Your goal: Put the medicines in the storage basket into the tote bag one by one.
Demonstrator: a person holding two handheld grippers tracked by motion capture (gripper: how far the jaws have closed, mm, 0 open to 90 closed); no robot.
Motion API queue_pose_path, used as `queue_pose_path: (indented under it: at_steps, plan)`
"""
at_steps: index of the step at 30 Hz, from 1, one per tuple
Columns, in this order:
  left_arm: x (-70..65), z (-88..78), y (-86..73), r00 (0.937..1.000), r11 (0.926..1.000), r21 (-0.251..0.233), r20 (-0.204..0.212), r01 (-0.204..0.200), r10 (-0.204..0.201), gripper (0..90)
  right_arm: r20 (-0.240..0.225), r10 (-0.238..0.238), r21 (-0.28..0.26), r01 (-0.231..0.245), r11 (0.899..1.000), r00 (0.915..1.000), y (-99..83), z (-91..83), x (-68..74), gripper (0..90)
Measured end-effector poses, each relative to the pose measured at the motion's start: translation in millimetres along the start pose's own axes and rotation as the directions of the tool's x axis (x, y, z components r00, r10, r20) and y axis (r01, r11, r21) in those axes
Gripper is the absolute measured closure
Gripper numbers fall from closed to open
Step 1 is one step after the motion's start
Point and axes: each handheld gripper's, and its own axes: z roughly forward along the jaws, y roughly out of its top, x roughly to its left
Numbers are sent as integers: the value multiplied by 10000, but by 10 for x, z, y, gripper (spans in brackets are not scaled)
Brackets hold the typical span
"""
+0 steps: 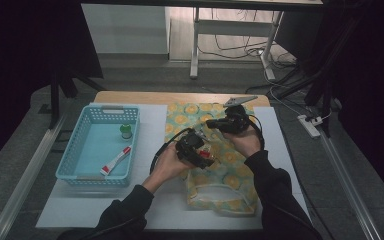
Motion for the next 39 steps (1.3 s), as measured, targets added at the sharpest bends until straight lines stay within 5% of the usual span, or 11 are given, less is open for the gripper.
queue_pose_path:
  at_steps: [20, 39]
  plan:
    - [125, 361, -5, 9973, 9997, 216, -731, 103, -87, 197, 228, 168, 155, -171, 9997, 9996, -82, 81, -80, 900]
    - [-14, -82, -47, 9993, 9978, -626, 311, 218, -199, 72, 89, -14, 50, 14, 10000, 10000, -90, 33, -59, 900]
